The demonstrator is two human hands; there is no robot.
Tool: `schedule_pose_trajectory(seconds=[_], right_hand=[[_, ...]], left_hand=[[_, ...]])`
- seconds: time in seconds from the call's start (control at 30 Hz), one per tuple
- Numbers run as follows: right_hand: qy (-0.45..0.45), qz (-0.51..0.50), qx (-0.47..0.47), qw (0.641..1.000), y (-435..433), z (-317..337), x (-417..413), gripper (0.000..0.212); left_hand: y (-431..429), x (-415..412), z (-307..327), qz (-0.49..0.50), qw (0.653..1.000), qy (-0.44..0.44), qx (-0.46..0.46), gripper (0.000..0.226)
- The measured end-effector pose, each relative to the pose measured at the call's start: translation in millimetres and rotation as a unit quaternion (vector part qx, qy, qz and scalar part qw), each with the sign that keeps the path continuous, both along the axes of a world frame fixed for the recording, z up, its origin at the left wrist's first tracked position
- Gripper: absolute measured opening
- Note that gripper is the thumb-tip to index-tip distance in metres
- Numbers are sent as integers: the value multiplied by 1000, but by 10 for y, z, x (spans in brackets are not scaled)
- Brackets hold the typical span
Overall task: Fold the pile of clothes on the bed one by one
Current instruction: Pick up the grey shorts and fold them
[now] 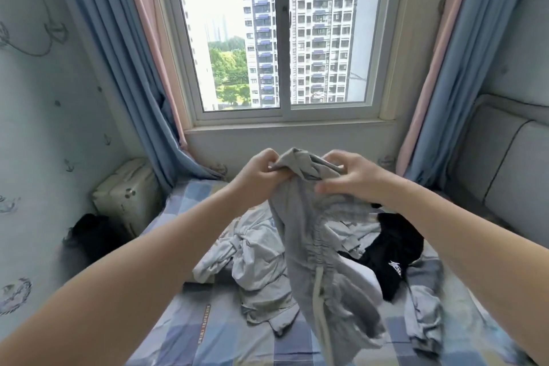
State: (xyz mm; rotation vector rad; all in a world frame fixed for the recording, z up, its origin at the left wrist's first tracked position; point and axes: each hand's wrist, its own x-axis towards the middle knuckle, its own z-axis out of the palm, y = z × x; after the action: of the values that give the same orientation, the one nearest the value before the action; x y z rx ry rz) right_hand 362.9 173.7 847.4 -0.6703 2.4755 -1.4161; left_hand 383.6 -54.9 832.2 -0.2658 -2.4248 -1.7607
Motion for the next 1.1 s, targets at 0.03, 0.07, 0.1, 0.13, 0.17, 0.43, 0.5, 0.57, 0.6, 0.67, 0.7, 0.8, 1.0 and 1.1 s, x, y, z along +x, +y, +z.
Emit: schedule_pose_trajectory(seconds=[0.03,0.07,0.1,0.13,0.17,0.43,0.5,0.57,0.6,0.67,0.7,0.8,1.0,1.1], right_hand=[[-29,8,27,999,49,-92,26,32],[-54,13,29,998,81,-184,50,26],[-79,13,2,997,109,-264,65,19],[-116,4,-49,992,128,-316,74,15],[-155,0,-100,983,134,-316,94,14],[-201,-107,-235,945,-120,43,132,15],[-214,-126,-281,927,-102,115,131,12],[-229,-122,-323,910,-71,177,130,12],[-230,-117,-340,904,-53,201,137,10],[-214,-118,-360,900,21,212,109,7],[-202,-129,-363,901,78,205,85,7],[-192,-197,-394,877,311,143,-26,9],[-186,-173,-251,934,465,-222,93,55],[-64,-161,-94,980,277,-489,338,83]], left_hand=[[1,-28,30,17,1000,6,2,36],[8,-49,51,32,999,10,5,31],[8,-74,44,49,999,11,1,30],[9,-94,18,65,998,9,-9,32],[1,-106,-27,86,996,6,-22,33],[251,141,-252,2,1000,11,0,38],[369,256,-323,-59,997,-4,-41,46],[433,278,-480,-44,992,10,-116,42],[445,263,-555,-28,988,15,-148,37],[453,204,-655,-20,987,8,-162,25],[456,171,-684,-22,988,-1,-151,19],[463,57,-669,-10,992,0,-127,26],[600,-133,-457,73,991,-35,104,27],[697,-197,-381,112,972,-60,198,19]])
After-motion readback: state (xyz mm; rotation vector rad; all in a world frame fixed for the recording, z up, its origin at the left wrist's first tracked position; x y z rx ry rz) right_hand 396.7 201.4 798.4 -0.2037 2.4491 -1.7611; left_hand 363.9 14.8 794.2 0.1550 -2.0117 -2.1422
